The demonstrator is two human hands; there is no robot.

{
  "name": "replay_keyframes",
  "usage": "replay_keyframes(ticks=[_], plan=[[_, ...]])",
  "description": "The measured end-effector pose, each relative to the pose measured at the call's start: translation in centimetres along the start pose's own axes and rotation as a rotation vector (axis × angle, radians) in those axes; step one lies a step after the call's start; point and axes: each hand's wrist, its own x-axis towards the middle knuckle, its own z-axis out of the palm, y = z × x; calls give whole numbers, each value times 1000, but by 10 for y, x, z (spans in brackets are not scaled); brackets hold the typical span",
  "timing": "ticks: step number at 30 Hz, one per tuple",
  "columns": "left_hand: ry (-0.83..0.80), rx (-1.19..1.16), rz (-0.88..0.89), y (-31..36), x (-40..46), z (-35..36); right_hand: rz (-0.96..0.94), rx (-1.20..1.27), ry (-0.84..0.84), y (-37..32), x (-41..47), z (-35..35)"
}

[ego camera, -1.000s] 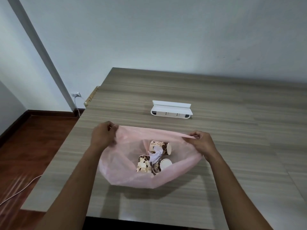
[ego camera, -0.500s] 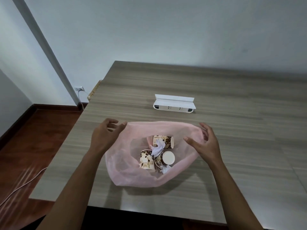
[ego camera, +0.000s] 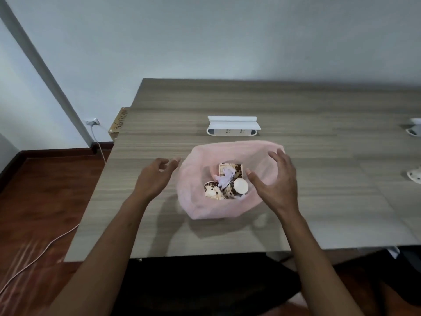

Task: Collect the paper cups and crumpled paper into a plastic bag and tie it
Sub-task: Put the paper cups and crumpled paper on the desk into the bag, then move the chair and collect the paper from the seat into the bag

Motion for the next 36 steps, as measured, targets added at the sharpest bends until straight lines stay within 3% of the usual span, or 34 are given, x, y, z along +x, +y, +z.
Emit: replay_keyframes(ticks=[6, 12, 16, 19, 23, 27, 33, 36], plan=[[-251, 83, -46, -46, -23, -17, 70, 33, -49, -56, -83, 11], [-495, 247, -65, -79, -41, -20, 154, -15, -324, -95, -159, 25], [-733, 421, -66, -80, -66, -14, 292, -297, -506, -114, -192, 34], [-905, 620, -79, -90, -89, -15, 347, -565, -489, -108, -216, 32], [-1181, 810, -233, -96, -117, -23, 383, -696, -450, -102, -234, 23], [-1240, 779, -331, -95, -127, -24, 382, -757, -431, -100, -239, 22], [-1235, 909, -264, -111, -145, -20, 472, -836, -422, -93, -260, 18], [-1354, 811, -233, -127, -151, -17, 537, -880, -410, -87, -273, 10]])
